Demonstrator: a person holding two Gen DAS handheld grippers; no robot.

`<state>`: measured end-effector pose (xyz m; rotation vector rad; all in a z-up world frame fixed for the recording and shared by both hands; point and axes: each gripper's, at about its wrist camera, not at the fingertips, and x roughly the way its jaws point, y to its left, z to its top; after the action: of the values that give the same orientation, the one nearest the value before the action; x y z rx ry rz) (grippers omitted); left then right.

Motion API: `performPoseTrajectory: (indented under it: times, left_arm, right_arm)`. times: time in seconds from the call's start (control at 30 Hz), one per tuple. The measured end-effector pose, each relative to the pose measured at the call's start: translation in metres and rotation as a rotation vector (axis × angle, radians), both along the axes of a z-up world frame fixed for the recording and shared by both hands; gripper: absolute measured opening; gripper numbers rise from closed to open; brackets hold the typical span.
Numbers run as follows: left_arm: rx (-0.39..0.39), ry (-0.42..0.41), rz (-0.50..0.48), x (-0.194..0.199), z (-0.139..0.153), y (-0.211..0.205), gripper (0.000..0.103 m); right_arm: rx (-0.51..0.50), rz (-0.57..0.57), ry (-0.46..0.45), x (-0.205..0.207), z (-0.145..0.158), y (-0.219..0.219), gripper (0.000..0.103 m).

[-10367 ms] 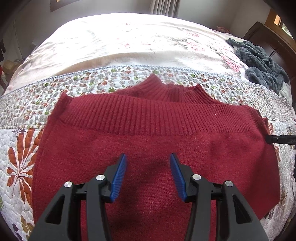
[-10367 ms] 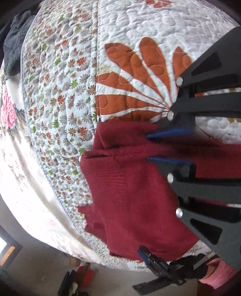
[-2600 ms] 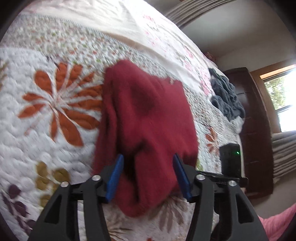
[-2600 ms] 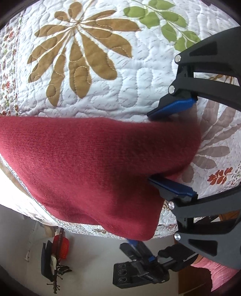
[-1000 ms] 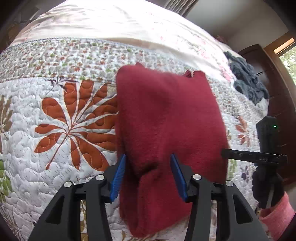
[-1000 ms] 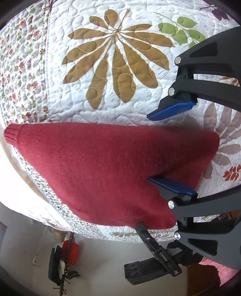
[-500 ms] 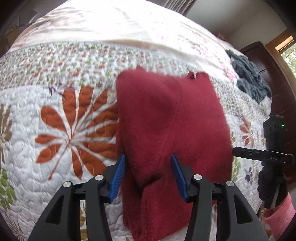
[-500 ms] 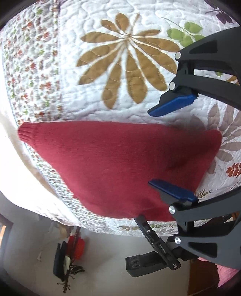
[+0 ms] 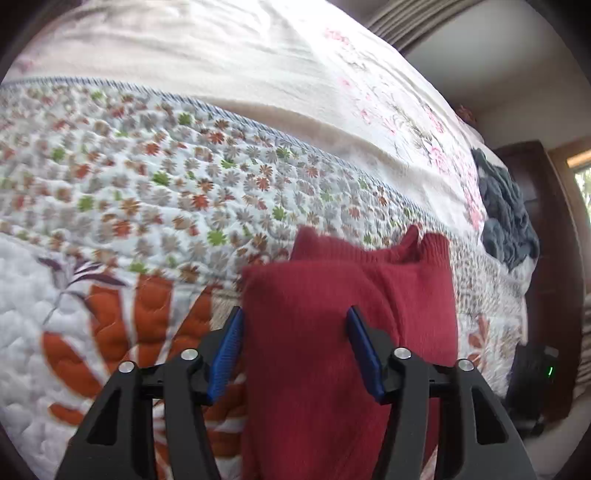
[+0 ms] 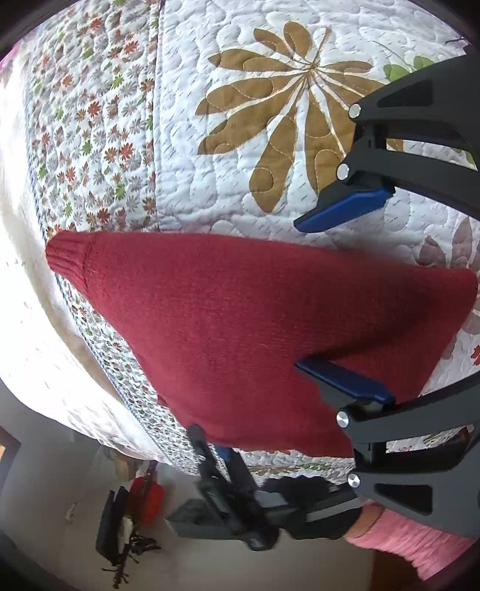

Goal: Fold small clothes

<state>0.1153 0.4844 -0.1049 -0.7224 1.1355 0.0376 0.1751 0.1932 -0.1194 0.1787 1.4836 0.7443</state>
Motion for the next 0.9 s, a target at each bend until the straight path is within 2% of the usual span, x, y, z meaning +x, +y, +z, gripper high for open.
performPoseTrajectory:
  times: [0.03, 0.1, 0.17, 0.23, 0.27, 0.3, 0.37, 0.43, 0.5, 0.53, 0.57, 0.67, 0.73, 0.8, 0.9]
  left_arm:
    - [-0.003, -0.007, 0.003, 0.003, 0.0, 0.0, 0.046]
    - [-0.006, -0.038, 0.005, 0.009, 0.005, -0.003, 0.019]
    - [0.038, -0.118, -0.009, 0.01, 0.022, -0.011, 0.014]
    - [0.137, -0.266, -0.055, 0.007, 0.053, -0.026, 0.011]
    - [0.161, -0.292, -0.063, 0.007, 0.059, -0.029, 0.011]
    - [0.193, -0.3, -0.067, 0.011, 0.061, -0.029, 0.011]
    - [0.195, -0.23, -0.055, 0.021, 0.046, -0.021, 0.011]
    - [0.187, -0.127, -0.059, 0.031, 0.016, -0.014, 0.011]
    - [0.192, -0.066, -0.087, 0.035, -0.006, -0.014, 0.012]
    - [0.191, -0.061, -0.087, 0.035, -0.009, -0.014, 0.013]
    - [0.188, -0.069, -0.086, 0.033, -0.007, -0.013, 0.013]
    - [0.201, -0.087, -0.058, 0.024, 0.011, -0.01, 0.031]
    - [0.235, -0.113, -0.044, 0.009, 0.028, -0.012, 0.034]
    - [0.279, -0.107, -0.041, -0.011, 0.043, -0.017, 0.047]
    - [0.315, -0.078, -0.069, -0.042, 0.053, -0.034, 0.05]
  right_arm:
    - [0.0, 0.002, 0.001, 0.0, -0.001, 0.001, 0.07]
    - [0.005, 0.0, 0.008, 0.0, -0.004, 0.001, 0.07]
    - [0.01, -0.002, 0.013, 0.0, -0.005, 0.0, 0.07]
    - [0.015, -0.001, 0.006, 0.0, -0.006, 0.001, 0.07]
    - [0.015, -0.001, 0.002, 0.0, -0.006, 0.001, 0.07]
    - [0.015, -0.001, -0.003, 0.0, -0.006, 0.0, 0.07]
    - [0.02, -0.002, -0.003, 0.001, -0.007, -0.001, 0.07]
    - [0.011, 0.003, -0.006, 0.002, -0.008, 0.003, 0.07]
    - [-0.007, 0.014, -0.018, 0.002, -0.01, 0.008, 0.071]
    - [-0.011, 0.018, -0.021, 0.002, -0.011, 0.01, 0.072]
    - [-0.014, 0.019, -0.021, 0.002, -0.011, 0.011, 0.072]
    - [-0.006, 0.012, -0.01, 0.002, -0.01, 0.008, 0.072]
    - [0.007, 0.001, -0.001, 0.0, -0.006, 0.004, 0.072]
    - [0.021, -0.002, 0.004, -0.003, -0.001, -0.002, 0.073]
    - [0.039, 0.008, 0.023, -0.013, 0.006, -0.011, 0.076]
